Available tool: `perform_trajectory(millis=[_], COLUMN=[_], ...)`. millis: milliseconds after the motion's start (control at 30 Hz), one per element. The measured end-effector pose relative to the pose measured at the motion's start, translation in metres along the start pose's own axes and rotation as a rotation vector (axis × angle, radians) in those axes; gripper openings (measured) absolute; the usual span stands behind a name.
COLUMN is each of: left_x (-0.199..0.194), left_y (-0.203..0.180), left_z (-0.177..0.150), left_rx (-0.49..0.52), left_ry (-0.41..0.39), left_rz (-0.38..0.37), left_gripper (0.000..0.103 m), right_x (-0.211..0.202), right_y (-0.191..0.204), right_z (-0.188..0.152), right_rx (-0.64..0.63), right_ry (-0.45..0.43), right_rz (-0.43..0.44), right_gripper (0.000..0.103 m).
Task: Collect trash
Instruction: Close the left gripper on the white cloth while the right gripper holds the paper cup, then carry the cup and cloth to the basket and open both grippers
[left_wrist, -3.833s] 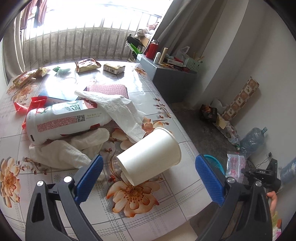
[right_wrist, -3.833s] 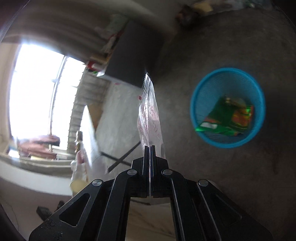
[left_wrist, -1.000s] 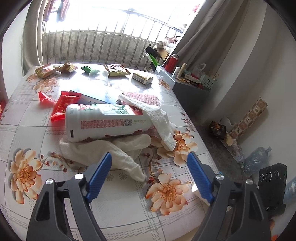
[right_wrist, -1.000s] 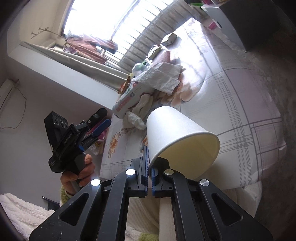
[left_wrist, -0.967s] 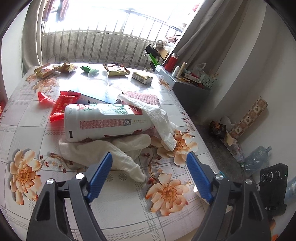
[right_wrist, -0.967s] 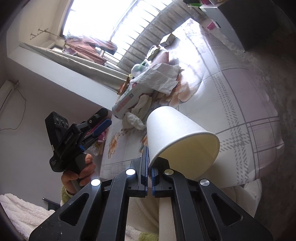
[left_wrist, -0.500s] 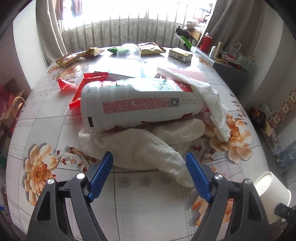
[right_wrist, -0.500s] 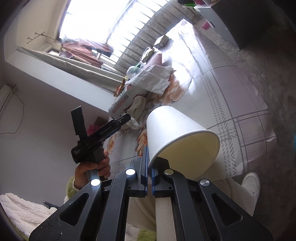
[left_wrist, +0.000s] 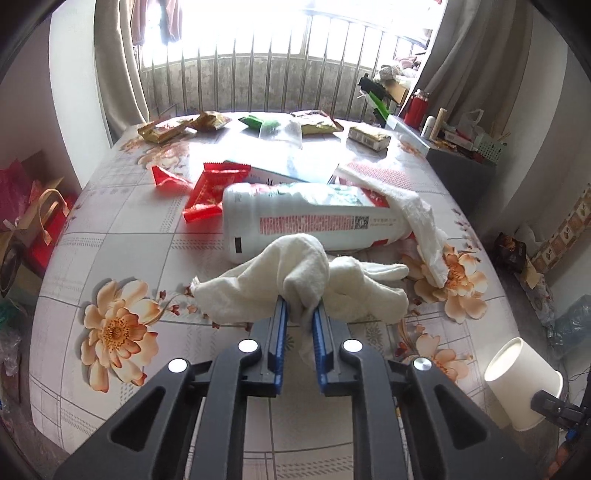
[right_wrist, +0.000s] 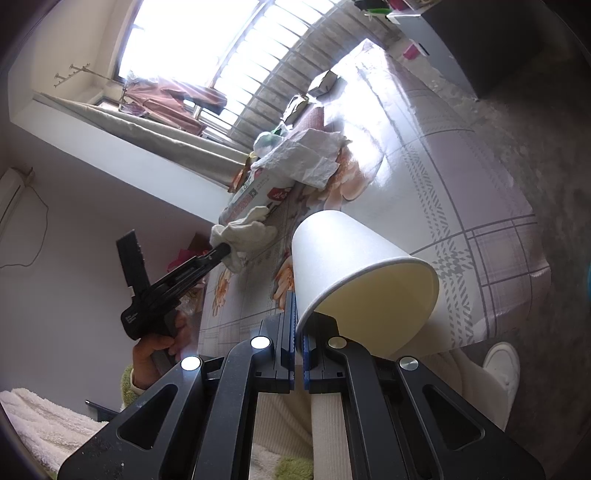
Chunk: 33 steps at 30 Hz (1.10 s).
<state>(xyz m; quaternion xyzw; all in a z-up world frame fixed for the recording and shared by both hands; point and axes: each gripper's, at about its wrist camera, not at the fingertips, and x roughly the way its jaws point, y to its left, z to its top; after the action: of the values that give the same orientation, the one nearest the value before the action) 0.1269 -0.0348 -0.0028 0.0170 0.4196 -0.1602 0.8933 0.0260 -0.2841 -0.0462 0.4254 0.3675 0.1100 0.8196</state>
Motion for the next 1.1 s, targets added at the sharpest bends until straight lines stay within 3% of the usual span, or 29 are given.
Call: perform_trajectory(millis=[267, 500, 867, 1100], left_x=[-0.050, -0.068, -0.069, -0.055], left_y=[-0.004, -0.031, -0.136, -0.226], left_z=[0.007, 0.011, 0.016, 0.009], left_rx=[-0.002, 0.060, 0.224, 0.360], left_ry=[-0.071, -0.105, -0.094, -0.024], left_rz=[-0.086, -0.188, -0.379, -0.501], left_gripper=[0.012, 0.012, 0.012, 0.012], right_x=[-0.006, -0.028, -0.105, -0.155], right_y=[0.003, 0.003, -0.035, -0.076], right_z=[-0.001, -0.003, -0.014, -0.032], right_rx=[-0.004, 0.007, 0.114, 0.220], right_ry=[-0.022, -0.095, -0.302, -0.430], right_rz=[0.013, 0.029, 0.026, -0.006], right_gripper=[0.001, 0.001, 0.001, 0.001])
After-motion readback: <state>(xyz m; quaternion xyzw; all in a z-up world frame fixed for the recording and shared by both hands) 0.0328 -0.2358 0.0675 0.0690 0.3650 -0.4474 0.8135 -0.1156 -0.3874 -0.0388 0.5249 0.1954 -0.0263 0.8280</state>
